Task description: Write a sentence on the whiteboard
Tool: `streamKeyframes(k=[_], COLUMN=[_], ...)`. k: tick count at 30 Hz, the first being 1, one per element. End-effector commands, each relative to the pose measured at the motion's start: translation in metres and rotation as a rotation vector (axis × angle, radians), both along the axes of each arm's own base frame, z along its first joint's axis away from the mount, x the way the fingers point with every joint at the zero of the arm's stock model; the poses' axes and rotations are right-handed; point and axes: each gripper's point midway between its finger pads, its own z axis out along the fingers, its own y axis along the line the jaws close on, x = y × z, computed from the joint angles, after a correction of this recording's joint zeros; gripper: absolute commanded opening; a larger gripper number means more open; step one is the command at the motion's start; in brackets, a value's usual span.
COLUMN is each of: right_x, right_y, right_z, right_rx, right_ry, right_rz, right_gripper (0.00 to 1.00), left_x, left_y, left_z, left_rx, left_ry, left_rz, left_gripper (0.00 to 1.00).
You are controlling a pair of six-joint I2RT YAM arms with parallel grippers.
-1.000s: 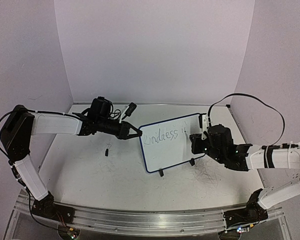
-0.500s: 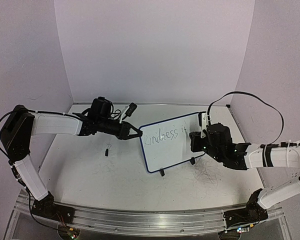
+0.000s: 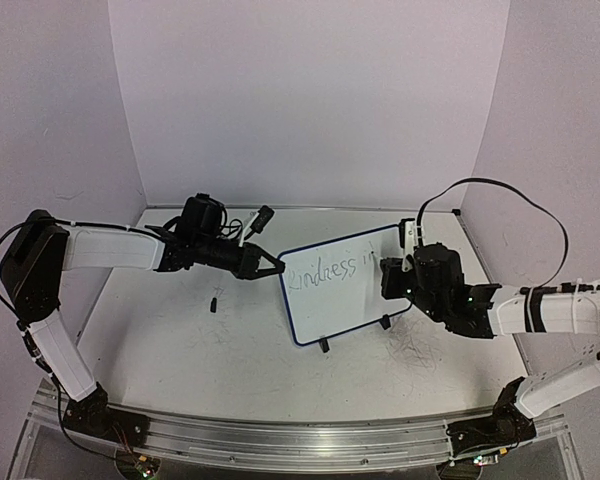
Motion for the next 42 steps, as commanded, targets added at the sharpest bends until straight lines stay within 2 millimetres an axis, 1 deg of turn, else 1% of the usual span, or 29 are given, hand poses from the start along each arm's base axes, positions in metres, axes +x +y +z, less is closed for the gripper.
streamKeyframes(k=[1,8,20,23,25,28,31,32,34,37,39,42], right_x=[0.009,0.001,-0.012,-0.009,-0.004,-0.002,-0.019,-0.026,-0.039,-0.054,-0.061,-0.070], right_y=[-0.005,-0.010,-0.013,-0.013,-0.009,-0.004,-0.009,-0.011,-0.018,-0.022,-0.015,0.005], right_z=[0.013,-0.002,-0.027,-0.020,-0.007,0.027,0.048,0.048,0.039,0.017,0.008,0.008], right_rx=[0.016,0.005,-0.003,-0.005,0.003,0.048,0.103,0.111,0.112,0.079,0.070,0.081], right_ry=[-0.024,0.024,0.096,0.080,0.051,-0.007,-0.041,-0.042,-0.036,0.005,0.028,0.031], right_rz=[-0.056,-0.055,-0.029,-0.035,-0.032,-0.014,0.041,0.061,0.093,0.141,0.194,0.277], right_gripper=[0.00,0.00,0.00,0.00,0.00,0.00,0.00,0.00,0.00,0.00,0.00,0.00], left_x=[0.003,0.004,0.003,0.004,0.004,0.005,0.007,0.008,0.009,0.012,0.014,0.018], left_y=[0.002,0.003,0.003,0.003,0.003,0.003,0.004,0.005,0.005,0.005,0.006,0.006], left_z=[0.002,0.003,0.004,0.003,0.001,-0.001,-0.004,-0.004,-0.007,-0.006,-0.004,0.000], left_rx=[0.036,0.038,0.040,0.040,0.043,0.048,0.059,0.063,0.069,0.069,0.068,0.078], left_ry=[-0.063,-0.065,-0.068,-0.070,-0.064,-0.064,-0.071,-0.072,-0.069,-0.055,-0.048,-0.038], left_rz=[0.006,0.012,0.015,0.015,0.014,0.016,0.031,0.037,0.047,0.060,0.079,0.103], left_gripper=[0.00,0.00,0.00,0.00,0.00,0.00,0.00,0.00,0.00,0.00,0.00,0.00])
